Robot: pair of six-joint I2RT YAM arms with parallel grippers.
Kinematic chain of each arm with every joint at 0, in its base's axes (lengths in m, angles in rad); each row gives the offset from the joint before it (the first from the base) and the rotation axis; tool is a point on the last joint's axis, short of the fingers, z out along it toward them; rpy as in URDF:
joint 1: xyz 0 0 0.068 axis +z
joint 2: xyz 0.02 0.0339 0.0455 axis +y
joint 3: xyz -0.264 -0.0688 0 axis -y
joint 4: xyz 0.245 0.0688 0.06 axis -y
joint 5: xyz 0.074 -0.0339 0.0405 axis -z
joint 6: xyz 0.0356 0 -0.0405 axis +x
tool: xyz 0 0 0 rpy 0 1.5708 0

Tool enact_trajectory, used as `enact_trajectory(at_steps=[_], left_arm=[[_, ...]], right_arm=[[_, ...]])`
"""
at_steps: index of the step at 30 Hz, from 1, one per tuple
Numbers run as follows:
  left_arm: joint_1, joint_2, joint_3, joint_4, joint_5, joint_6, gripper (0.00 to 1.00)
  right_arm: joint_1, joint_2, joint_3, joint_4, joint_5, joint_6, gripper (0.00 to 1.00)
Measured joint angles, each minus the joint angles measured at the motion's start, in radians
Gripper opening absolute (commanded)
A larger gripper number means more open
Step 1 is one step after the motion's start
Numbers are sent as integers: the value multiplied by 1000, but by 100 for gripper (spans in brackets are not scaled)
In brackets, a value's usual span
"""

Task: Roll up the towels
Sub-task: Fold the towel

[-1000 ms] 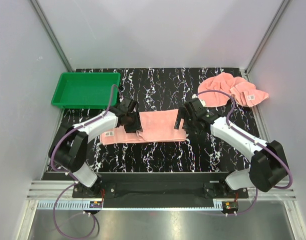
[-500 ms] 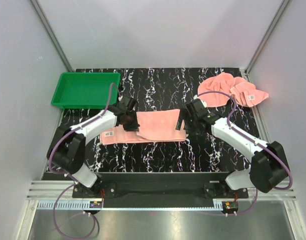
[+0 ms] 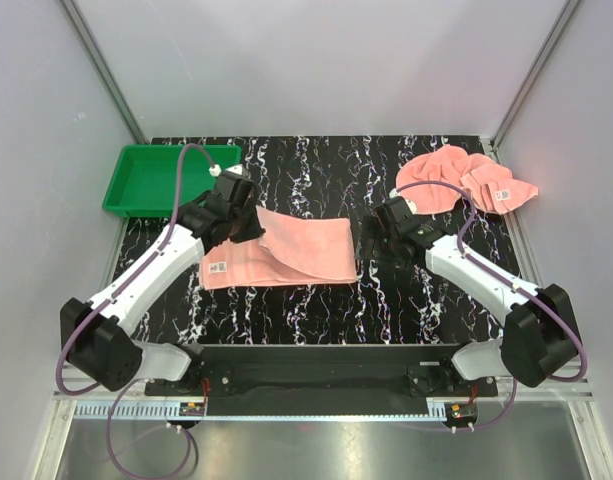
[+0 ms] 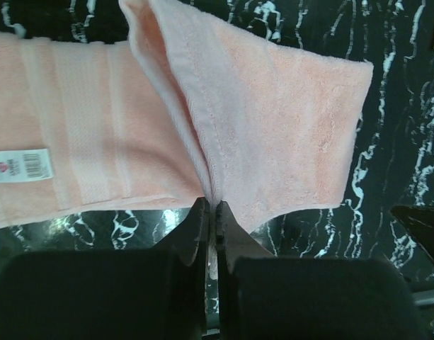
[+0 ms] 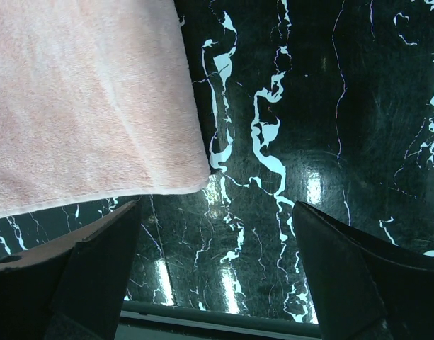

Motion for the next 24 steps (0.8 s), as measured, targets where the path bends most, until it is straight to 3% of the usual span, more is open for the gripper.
enact_trajectory(at_steps=[8, 21, 24], left_arm=[[20, -56, -23, -93, -105, 24, 0], [169, -114, -105, -130, -161, 122, 0], [182, -126, -137, -130, -162, 131, 13]], right_arm=[[0, -16, -2, 2, -2, -7, 95], [-3, -40, -49, 10, -7, -8, 94], [-3, -43, -52, 11, -7, -9, 94]])
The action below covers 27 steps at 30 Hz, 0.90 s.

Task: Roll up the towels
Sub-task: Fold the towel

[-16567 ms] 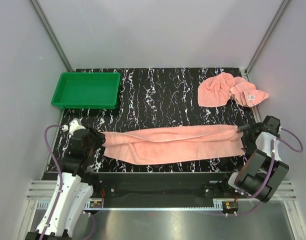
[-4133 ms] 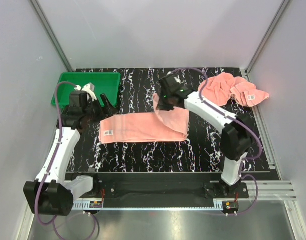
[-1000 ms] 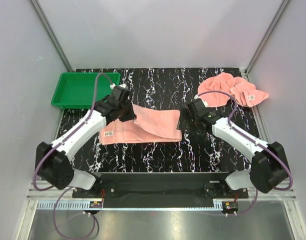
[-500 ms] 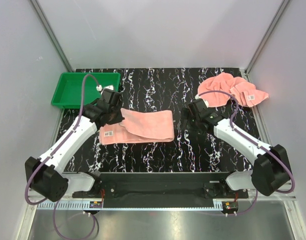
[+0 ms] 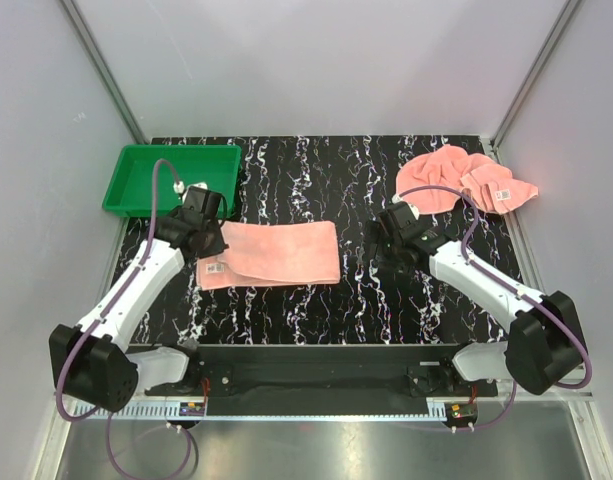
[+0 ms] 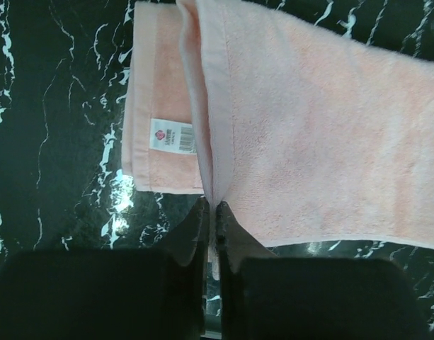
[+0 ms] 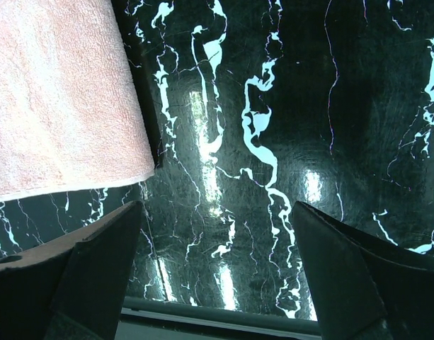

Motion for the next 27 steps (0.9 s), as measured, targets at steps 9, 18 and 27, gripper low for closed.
enact_trajectory(at_steps=[9, 18, 27], left_arm=[[116, -46, -121, 3, -11, 33, 91], [188, -59, -137, 32, 21, 48, 92], [218, 208, -129, 158, 147, 48, 88]], right_arm=[[-1, -2, -13, 19, -43, -8, 94], [-17, 31, 0, 130, -228, -21, 95], [-125, 303, 104, 285, -385, -18, 86]])
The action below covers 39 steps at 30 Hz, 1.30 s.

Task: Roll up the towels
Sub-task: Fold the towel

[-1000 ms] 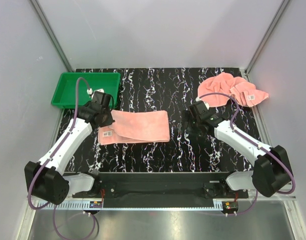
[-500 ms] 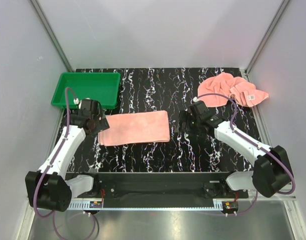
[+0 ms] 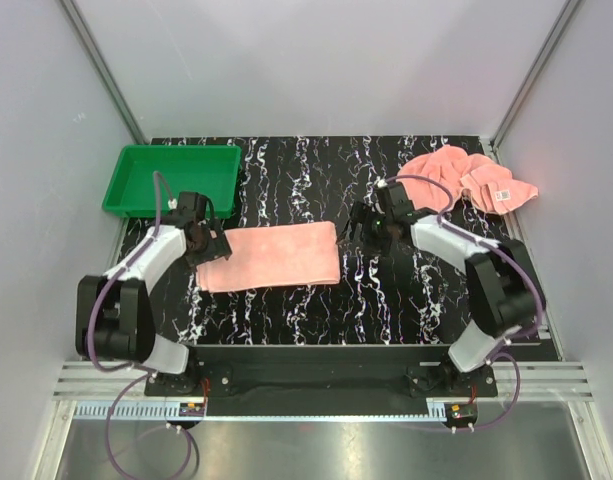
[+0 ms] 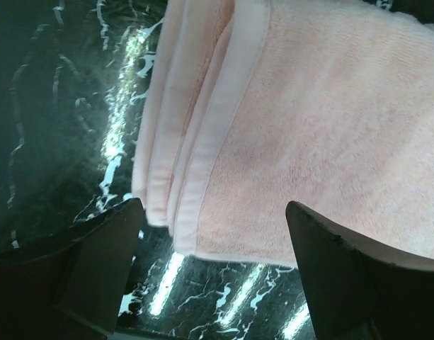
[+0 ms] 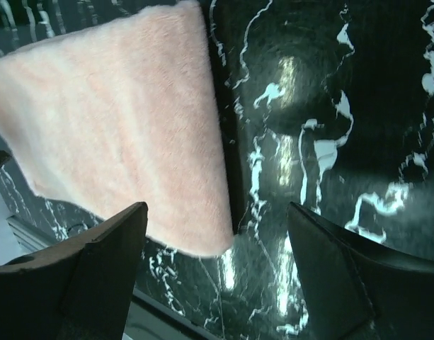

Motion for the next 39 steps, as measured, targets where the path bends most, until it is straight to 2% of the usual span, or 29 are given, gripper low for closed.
enact_trajectory(at_steps=[6, 10, 13, 14, 20, 21, 24, 28, 32, 35, 37, 39], left_arm=[[48, 123, 2, 43, 51, -3, 88], [56, 140, 2, 54, 57, -6, 87], [58, 152, 2, 58, 60, -12, 87], [58, 153, 2, 58, 60, -13, 86], [58, 146, 2, 56, 60, -13, 85], [58, 138, 2, 53, 60, -13, 85], [58, 89, 2, 40, 56, -12, 84], [56, -8, 2, 23, 53, -7, 83], [11, -105, 2, 14, 19, -3, 83], [-84, -150, 3, -8, -19, -4, 83], [-152, -161, 10, -29, -37, -5, 83], [-216, -161, 24, -43, -55, -6, 82]], right_arm=[[-11, 176, 11, 78, -76, 8, 75], [-11, 195, -4, 154, -132, 26, 70], [-11, 196, -24, 186, -150, 31, 61], [-11, 196, -34, 197, -156, 34, 56], [-3, 189, -100, 266, -184, 56, 37], [-2, 180, -118, 276, -184, 61, 28], [1, 135, -180, 274, -174, 69, 15], [2, 50, -247, 246, -154, 72, 4], [4, -77, -316, 171, -118, 79, 4], [16, -190, -365, 97, -95, 93, 11], [37, -270, -383, 27, -67, 105, 11], [59, -349, -385, -49, -32, 119, 29]])
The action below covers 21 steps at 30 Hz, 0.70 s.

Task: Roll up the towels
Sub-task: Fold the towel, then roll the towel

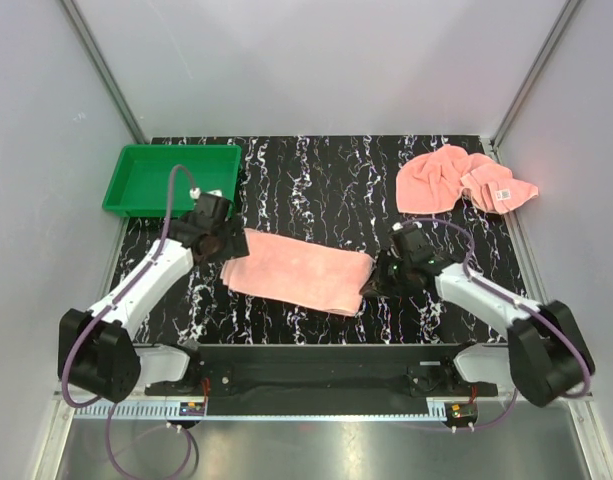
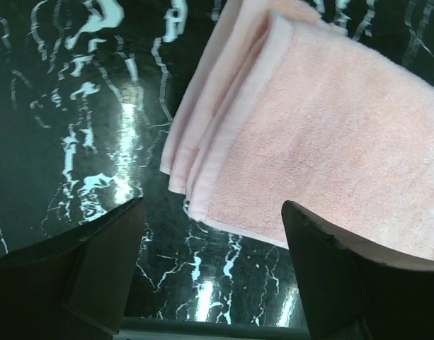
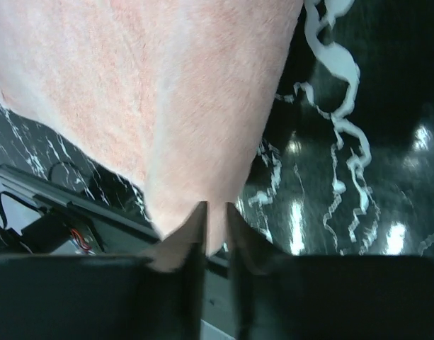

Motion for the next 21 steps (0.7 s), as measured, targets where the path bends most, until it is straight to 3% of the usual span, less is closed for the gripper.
enact_trajectory(at_steps=[3, 6, 10, 14, 21], left_arm=[[-95, -4, 32, -17, -25, -7, 82], [-216, -14, 72, -13, -55, -8, 82], [-392, 6, 129, -12, -110, -11, 81], [-548, 93, 180, -6, -171, -33, 81], [-785, 314, 246, 34, -233, -59, 81]], right_arm=[[11, -116, 9, -112, 60, 11, 68], [13, -197, 71, -245, 144, 5, 80], [13, -218, 224, -385, 288, -19, 89], [10, -218, 338, -460, 412, -37, 91], [-37, -238, 409, -541, 593, -45, 95]])
